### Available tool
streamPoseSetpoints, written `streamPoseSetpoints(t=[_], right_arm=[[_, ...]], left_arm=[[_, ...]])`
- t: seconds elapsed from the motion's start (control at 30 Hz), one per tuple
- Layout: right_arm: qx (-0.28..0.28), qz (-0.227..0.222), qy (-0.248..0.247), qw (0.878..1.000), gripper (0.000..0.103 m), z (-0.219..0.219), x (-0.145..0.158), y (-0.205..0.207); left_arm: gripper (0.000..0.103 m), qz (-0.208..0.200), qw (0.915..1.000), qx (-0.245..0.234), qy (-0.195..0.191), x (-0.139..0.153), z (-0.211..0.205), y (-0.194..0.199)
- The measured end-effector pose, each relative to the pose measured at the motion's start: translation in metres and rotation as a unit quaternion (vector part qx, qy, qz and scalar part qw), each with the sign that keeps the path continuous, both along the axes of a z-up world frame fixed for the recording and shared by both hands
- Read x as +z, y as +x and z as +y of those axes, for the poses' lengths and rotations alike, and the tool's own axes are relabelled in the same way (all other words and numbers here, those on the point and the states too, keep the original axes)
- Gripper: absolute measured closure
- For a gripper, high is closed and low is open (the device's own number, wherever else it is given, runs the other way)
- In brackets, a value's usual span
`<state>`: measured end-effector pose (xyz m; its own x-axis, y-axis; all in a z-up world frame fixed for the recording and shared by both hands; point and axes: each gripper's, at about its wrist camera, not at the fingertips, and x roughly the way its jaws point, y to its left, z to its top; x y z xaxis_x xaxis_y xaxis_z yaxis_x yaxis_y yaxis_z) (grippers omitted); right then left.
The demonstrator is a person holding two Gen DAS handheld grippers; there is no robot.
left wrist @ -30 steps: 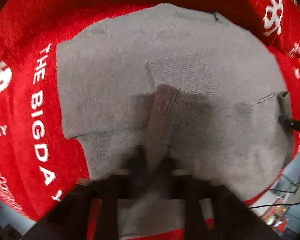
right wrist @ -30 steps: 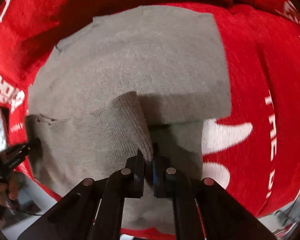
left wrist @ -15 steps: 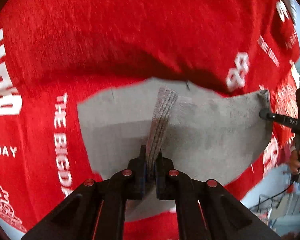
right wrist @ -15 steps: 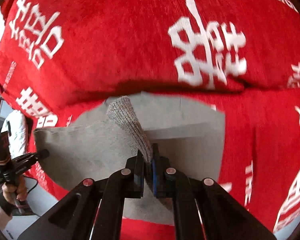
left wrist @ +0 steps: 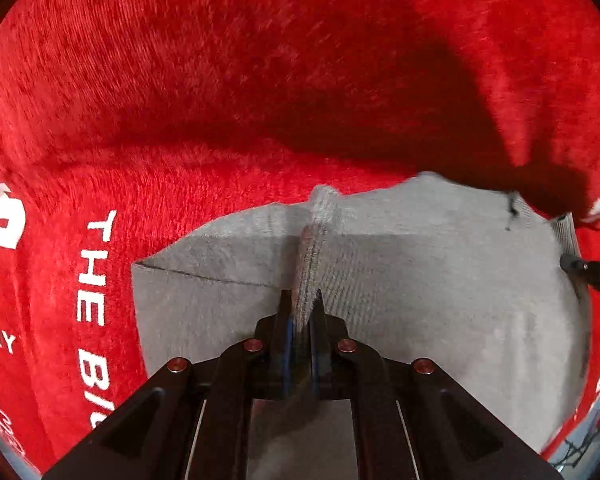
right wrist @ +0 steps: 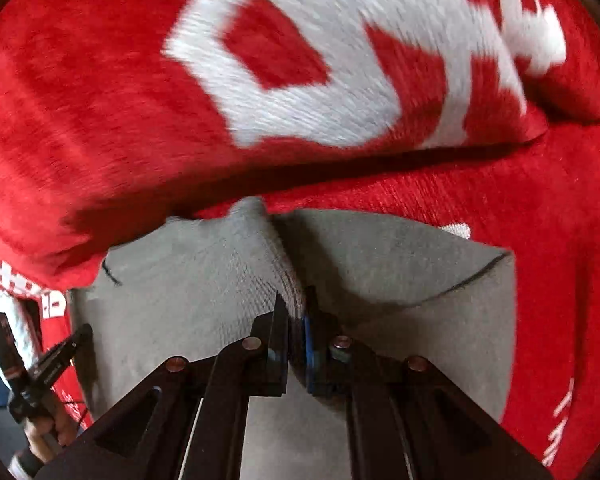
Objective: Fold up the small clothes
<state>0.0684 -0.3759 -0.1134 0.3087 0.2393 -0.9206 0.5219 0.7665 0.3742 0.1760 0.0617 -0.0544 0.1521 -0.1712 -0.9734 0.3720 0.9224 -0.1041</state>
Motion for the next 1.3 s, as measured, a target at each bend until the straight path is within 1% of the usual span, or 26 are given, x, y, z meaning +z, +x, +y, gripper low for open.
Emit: streamPoseSetpoints(t=[0.07, 0.13, 0.27, 0.33, 0.37, 0.4, 0.47, 0.5, 0.53, 0.6, 0.67, 0.73, 0.77, 0.83, 0.9, 0.93, 1.0, 1.07, 1.1, 1.13, 1.17, 1.2, 1.23, 1.27, 1.3], right_arm=[[0.005, 0.001, -0.021, 1.000, 0.096, 0.002, 0.005, 0.001], [0.003, 0.009, -0.048, 0.999, 0.089, -0.003, 0.004, 0.001], [-0.037, 0.036, -0.078, 0.996, 0.089, -0.019, 0.010, -0.009], [-0.050, 0.034, -0.067, 0.996, 0.089, -0.025, 0.015, -0.018], [-0.051, 0.026, -0.056, 0.997, 0.089, -0.026, 0.020, -0.024], [-0.047, 0.019, -0.050, 0.997, 0.089, -0.024, 0.024, -0.029], [-0.026, -0.005, -0.036, 0.999, 0.089, -0.012, 0.035, -0.039], [-0.013, -0.015, -0.034, 0.999, 0.089, -0.005, 0.038, -0.042], [0.004, -0.024, -0.035, 0.999, 0.089, 0.005, 0.041, -0.046], [0.032, -0.022, -0.044, 0.998, 0.089, 0.023, 0.039, -0.048], [0.047, -0.008, -0.053, 0.997, 0.089, 0.035, 0.027, -0.049], [0.046, 0.006, -0.055, 0.997, 0.089, 0.042, 0.015, -0.050], [0.041, 0.006, -0.057, 0.998, 0.089, 0.041, 0.009, -0.053], [0.031, -0.002, -0.053, 0.998, 0.090, 0.037, 0.009, -0.055], [0.028, 0.003, -0.056, 0.998, 0.090, 0.027, 0.011, -0.057], [0.029, 0.004, -0.054, 0.998, 0.090, 0.024, 0.013, -0.059], [0.026, 0.012, -0.055, 0.998, 0.090, 0.022, 0.017, -0.063], [0.013, 0.022, -0.053, 0.998, 0.085, 0.014, 0.028, -0.071], [0.004, 0.025, -0.044, 0.999, 0.083, 0.011, 0.030, -0.074], [-0.008, 0.025, -0.026, 0.999, 0.080, 0.005, 0.034, -0.083], [-0.031, 0.024, 0.003, 0.999, 0.077, 0.003, 0.036, -0.096], [-0.048, 0.024, 0.019, 0.998, 0.064, 0.000, 0.038, -0.108], [-0.067, 0.027, 0.035, 0.997, 0.048, 0.000, 0.037, -0.118], [-0.088, 0.030, 0.051, 0.994, 0.044, 0.001, 0.039, -0.136], [-0.099, 0.032, 0.061, 0.993, 0.044, 0.004, 0.039, -0.146]], left_arm=[[0.095, -0.011, 0.9999, -0.004, 0.008, 0.000, -0.001, 0.001], [0.095, -0.017, 0.9997, -0.009, 0.016, 0.002, -0.003, 0.000], [0.095, -0.027, 0.9992, 0.008, 0.030, 0.012, 0.005, 0.002], [0.095, -0.032, 0.9984, 0.018, 0.042, 0.017, 0.010, 0.003], [0.095, -0.047, 0.9962, 0.026, 0.069, 0.020, 0.014, 0.004], [0.095, -0.052, 0.9951, 0.030, 0.079, 0.024, 0.015, 0.003], [0.095, -0.047, 0.9962, 0.047, 0.057, 0.033, 0.026, 0.003], [0.095, -0.040, 0.9972, 0.056, 0.029, 0.040, 0.031, 0.001], [0.095, -0.039, 0.9975, 0.057, 0.018, 0.044, 0.032, -0.001], [0.095, -0.035, 0.9985, 0.042, 0.009, 0.047, 0.023, -0.013], [0.095, -0.029, 0.9992, 0.026, 0.011, 0.044, 0.014, -0.018], [0.095, -0.021, 0.9993, 0.013, 0.027, 0.028, -0.002, -0.024], [0.095, -0.016, 0.9993, 0.014, 0.031, 0.021, 0.001, -0.018], [0.095, 0.002, 0.9989, 0.028, 0.037, 0.003, 0.006, -0.018], [0.095, 0.000, 0.9993, 0.032, 0.018, 0.000, 0.016, -0.018], [0.095, 0.002, 0.9994, 0.030, 0.016, 0.002, 0.022, -0.018], [0.095, 0.011, 0.9994, 0.022, 0.024, 0.006, 0.032, -0.020], [0.095, 0.015, 0.9991, 0.020, 0.033, 0.011, 0.044, -0.023], [0.095, 0.014, 0.9989, 0.018, 0.041, 0.016, 0.052, -0.027], [0.095, 0.015, 0.9989, 0.018, 0.040, 0.020, 0.058, -0.029], [0.095, 0.020, 0.9990, 0.021, 0.035, 0.024, 0.067, -0.034], [0.095, 0.030, 0.9988, 0.028, 0.028, 0.026, 0.074, -0.038], [0.095, 0.039, 0.9983, 0.035, 0.024, 0.028, 0.080, -0.044], [0.095, 0.049, 0.9974, 0.045, 0.025, 0.030, 0.087, -0.051], [0.095, 0.056, 0.9967, 0.049, 0.031, 0.031, 0.091, -0.058]])
